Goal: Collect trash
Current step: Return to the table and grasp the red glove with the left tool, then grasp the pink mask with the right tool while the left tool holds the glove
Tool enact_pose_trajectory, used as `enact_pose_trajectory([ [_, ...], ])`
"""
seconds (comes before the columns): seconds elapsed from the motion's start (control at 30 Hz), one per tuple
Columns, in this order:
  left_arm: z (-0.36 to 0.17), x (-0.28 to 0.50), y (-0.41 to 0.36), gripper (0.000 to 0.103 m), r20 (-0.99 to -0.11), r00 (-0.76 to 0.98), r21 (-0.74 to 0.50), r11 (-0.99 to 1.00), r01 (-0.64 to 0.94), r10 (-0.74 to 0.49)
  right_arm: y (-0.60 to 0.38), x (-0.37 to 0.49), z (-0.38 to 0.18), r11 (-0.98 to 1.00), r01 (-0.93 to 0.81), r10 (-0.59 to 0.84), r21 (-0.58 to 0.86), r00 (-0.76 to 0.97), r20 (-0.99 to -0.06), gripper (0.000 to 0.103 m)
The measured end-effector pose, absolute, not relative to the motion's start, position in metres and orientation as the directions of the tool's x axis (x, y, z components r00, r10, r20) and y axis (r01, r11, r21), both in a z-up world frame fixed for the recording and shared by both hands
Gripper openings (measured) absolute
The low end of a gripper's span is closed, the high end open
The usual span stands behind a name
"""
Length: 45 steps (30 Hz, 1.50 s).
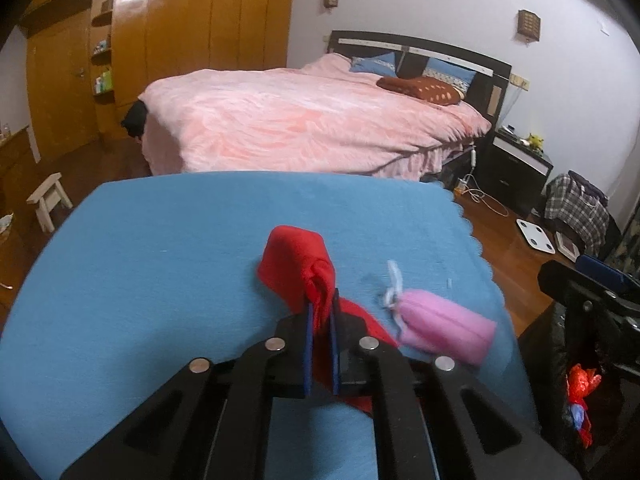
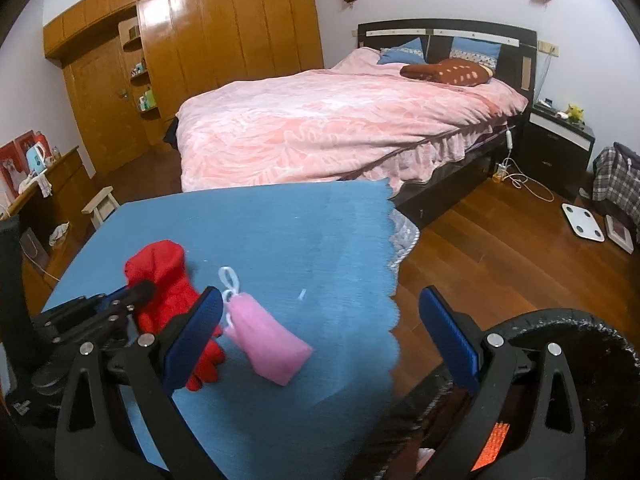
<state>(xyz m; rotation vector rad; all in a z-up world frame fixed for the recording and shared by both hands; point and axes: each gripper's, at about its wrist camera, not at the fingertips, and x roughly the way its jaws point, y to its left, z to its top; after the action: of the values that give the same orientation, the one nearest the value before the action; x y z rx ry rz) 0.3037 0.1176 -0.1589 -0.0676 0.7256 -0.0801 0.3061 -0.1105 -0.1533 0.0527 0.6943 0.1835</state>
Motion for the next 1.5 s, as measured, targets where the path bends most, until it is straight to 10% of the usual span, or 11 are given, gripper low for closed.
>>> enact_pose_trajectory([
  [0.3,-0.165,0.295,0.152,0.010,-0.703,0.705,-0.097,0.995,0.036,-0.094,-0.081,0.309,-0.163,0.979,-0.177,0.197,0.098,0.733,-0.651,0.096],
  [0.47,-0.175,0.300,0.154,0.052,-0.706,0.698,-0.142,0.989,0.031,-0.124,-0.076,0.314,-0.170,0.981,-0.170,0.185,0.088,0.723,-0.666,0.096],
  [0.8,-0.204,0.314,0.144,0.062,-0.763,0.637,-0.112,0.993,0.042,-0.113,-0.075,0.317,-0.171,0.983,-0.165,0.174,0.077,0.725,-0.667,0.096],
  [0.9,-0.203,0.313,0.144,0.056,-0.765,0.638,-0.092,0.995,0.034,-0.093,-0.073,0.318,-0.173,0.983,-0.170,0.177,0.076,0.720,-0.671,0.096],
  [1.07,-0.204,0.314,0.147,0.017,-0.766,0.639,-0.074,0.997,0.006,-0.061,-0.065,0.318,-0.178,0.982,-0.176,0.178,0.073,0.711,-0.680,0.096],
  [1.5,-0.189,0.304,0.164,0.010,-0.734,0.678,-0.064,0.998,-0.002,-0.046,-0.055,0.323,-0.202,0.987,-0.150,0.148,0.063,0.668,-0.730,0.096],
])
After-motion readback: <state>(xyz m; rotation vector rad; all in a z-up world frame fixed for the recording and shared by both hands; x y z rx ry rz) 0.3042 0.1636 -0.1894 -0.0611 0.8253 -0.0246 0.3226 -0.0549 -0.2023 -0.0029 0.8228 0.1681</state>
